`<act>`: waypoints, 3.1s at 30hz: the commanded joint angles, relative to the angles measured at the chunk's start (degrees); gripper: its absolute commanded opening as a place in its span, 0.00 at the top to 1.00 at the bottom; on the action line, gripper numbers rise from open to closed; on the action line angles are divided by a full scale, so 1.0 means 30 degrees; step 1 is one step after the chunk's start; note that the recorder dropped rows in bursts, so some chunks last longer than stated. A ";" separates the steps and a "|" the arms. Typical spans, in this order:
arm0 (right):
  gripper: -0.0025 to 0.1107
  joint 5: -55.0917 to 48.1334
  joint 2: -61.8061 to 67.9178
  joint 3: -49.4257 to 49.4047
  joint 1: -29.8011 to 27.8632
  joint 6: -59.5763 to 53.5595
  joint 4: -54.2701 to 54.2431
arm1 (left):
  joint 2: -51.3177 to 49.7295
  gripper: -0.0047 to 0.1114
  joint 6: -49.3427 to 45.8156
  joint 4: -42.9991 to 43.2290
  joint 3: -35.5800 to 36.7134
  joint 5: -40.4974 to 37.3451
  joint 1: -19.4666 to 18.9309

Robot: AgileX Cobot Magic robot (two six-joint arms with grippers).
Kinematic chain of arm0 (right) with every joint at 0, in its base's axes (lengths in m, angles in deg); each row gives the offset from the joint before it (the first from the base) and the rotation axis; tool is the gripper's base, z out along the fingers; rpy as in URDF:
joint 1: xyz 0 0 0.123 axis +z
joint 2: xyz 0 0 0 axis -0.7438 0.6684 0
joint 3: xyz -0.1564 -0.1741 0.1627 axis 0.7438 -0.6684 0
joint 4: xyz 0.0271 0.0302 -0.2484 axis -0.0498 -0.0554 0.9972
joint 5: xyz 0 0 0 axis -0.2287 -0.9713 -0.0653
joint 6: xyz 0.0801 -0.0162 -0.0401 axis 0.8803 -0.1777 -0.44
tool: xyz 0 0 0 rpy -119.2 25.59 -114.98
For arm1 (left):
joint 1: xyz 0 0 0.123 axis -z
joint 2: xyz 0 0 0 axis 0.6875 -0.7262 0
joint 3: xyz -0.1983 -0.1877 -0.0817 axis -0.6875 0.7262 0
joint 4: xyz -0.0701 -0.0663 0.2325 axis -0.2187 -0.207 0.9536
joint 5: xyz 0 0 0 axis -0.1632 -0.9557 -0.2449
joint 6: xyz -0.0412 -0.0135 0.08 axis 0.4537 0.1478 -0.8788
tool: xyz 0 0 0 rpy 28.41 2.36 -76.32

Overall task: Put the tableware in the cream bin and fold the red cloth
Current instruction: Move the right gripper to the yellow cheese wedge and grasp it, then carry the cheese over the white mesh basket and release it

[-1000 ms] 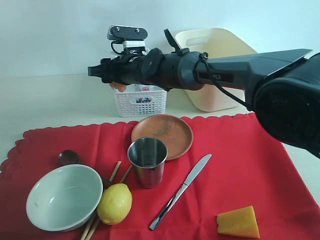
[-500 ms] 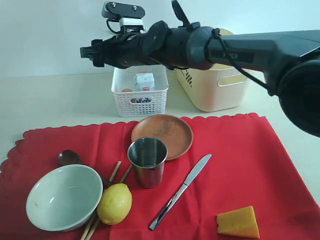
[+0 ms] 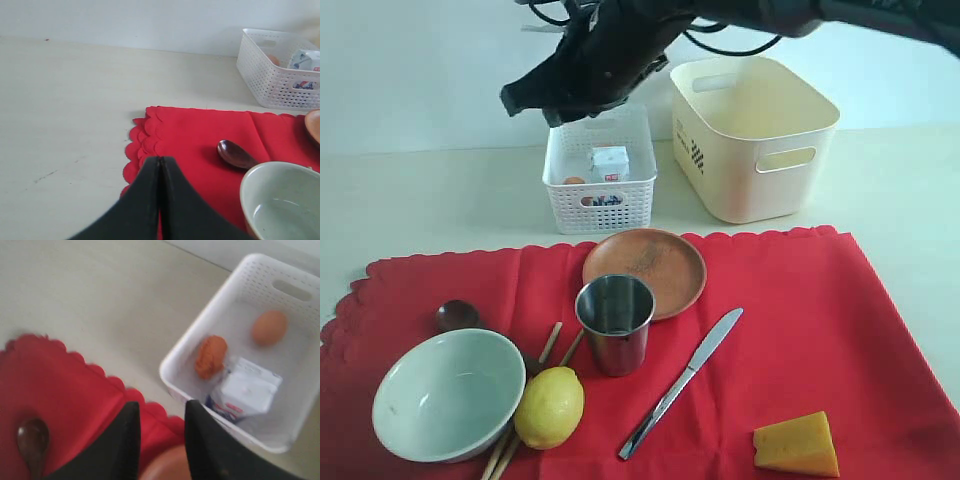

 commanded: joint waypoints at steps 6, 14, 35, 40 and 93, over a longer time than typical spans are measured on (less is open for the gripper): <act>0.79 -0.0036 -0.7091 -0.7168 0.0047 0.1112 0.3764 | 0.0110 0.95 0.0038 0.0000 -0.0003 0.0150 0.0101; 0.79 -0.0597 -1.3674 -1.3797 0.0047 0.0877 0.5066 | 0.0110 0.95 0.0038 0.0000 -0.0003 0.0150 0.0101; 0.42 -0.0929 -1.1460 -2.1790 0.0093 -1.0643 0.1909 | 0.0110 0.95 0.0038 0.0000 -0.0003 0.0150 0.0101; 0.42 -0.0532 -0.9843 -2.1790 0.0093 -1.2755 0.2392 | 0.0110 0.95 0.0038 0.0000 -0.0003 0.0150 0.0101; 0.98 0.0931 -0.6970 -1.0391 -0.2643 -0.9720 0.0031 | 0.0110 0.95 0.0038 0.0000 -0.0003 0.0150 0.0101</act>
